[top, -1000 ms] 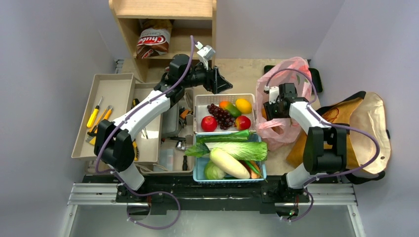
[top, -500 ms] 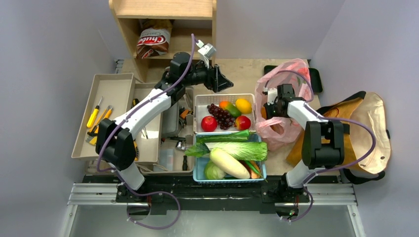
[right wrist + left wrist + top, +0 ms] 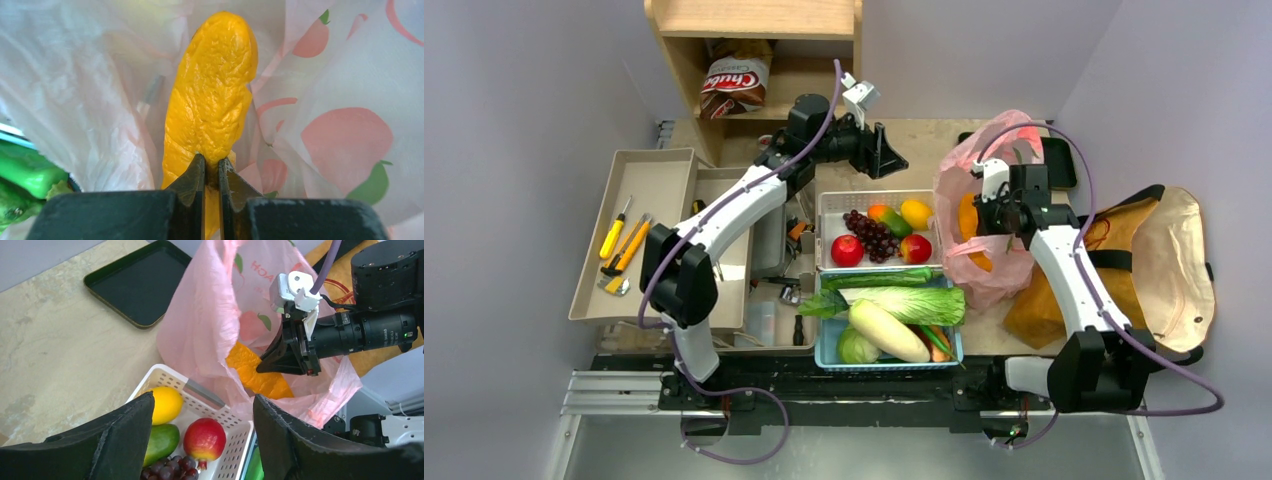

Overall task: Untie the knot of the grocery bags and take out the mixed food
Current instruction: Pick up the fake bread from the takeout bag.

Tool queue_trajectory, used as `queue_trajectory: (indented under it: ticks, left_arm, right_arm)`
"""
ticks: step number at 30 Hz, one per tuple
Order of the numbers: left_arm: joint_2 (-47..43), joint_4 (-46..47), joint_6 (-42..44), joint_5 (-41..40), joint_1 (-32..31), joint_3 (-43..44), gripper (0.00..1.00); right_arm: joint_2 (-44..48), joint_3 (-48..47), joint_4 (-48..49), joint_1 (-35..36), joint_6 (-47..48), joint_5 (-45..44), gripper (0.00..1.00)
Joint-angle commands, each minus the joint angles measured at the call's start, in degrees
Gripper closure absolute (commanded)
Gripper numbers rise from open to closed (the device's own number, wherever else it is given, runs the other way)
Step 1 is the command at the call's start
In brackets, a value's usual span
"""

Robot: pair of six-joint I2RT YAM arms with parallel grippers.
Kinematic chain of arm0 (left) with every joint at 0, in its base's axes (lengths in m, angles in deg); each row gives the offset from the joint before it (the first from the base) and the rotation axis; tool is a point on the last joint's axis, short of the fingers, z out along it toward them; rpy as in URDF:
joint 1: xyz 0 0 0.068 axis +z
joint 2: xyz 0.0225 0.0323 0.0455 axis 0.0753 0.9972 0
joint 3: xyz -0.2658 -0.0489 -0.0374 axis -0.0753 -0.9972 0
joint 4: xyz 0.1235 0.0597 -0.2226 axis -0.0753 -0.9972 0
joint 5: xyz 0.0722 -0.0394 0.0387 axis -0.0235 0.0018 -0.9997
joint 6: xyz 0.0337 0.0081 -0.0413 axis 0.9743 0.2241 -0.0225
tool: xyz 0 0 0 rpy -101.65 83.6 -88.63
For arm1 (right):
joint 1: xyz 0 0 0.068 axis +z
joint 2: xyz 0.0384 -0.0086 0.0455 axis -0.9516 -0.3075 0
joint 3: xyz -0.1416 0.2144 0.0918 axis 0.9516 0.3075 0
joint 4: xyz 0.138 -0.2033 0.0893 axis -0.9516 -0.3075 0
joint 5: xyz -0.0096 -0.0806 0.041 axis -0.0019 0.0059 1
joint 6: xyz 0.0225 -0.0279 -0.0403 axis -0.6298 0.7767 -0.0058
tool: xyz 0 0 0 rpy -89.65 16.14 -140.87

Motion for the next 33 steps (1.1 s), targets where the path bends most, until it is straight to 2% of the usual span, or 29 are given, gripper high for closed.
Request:
queue_trajectory:
  ticks: [1, 6, 10, 15, 20, 25, 29, 33]
  left_arm:
    - [0.6, 1.9, 1.4, 2.2, -2.2, 4.5, 0.29]
    - [5.2, 3.3, -0.8, 6.0, -5.6, 12.0, 0.21]
    - [11.4, -3.5, 1.5, 0.6, -8.7, 20.2, 0.18]
    - [19.4, -8.6, 2.6, -8.2, -8.7, 28.9, 0.24]
    - [21.0, -11.9, 5.6, -8.9, -9.3, 26.9, 0.31]
    - [18.7, -10.9, 6.8, -8.4, -10.1, 19.0, 0.45]
    - [16.8, -8.6, 7.8, -6.6, -10.7, 14.1, 0.68]
    - [16.6, -8.7, 8.8, -5.9, -10.9, 13.1, 0.94]
  right_arm:
    - [3.6, -3.1, -4.3, -0.1, 2.4, 1.5, 1.00]
    - [8.2, -4.5, -5.4, -0.1, 3.1, 3.3, 1.00]
    - [11.5, -5.9, -5.8, -0.1, 4.2, 4.9, 1.00]
    - [13.9, -8.4, -4.6, -0.1, 4.1, 6.0, 1.00]
    - [14.4, -11.7, -0.6, -0.1, 1.2, 5.7, 1.00]
    - [13.0, -17.6, 2.4, -0.2, -3.0, 5.5, 1.00]
    - [11.0, -23.1, 5.1, -0.2, -7.7, 6.2, 1.00]
    - [7.6, -30.1, 6.8, -0.2, -13.5, 6.9, 1.00]
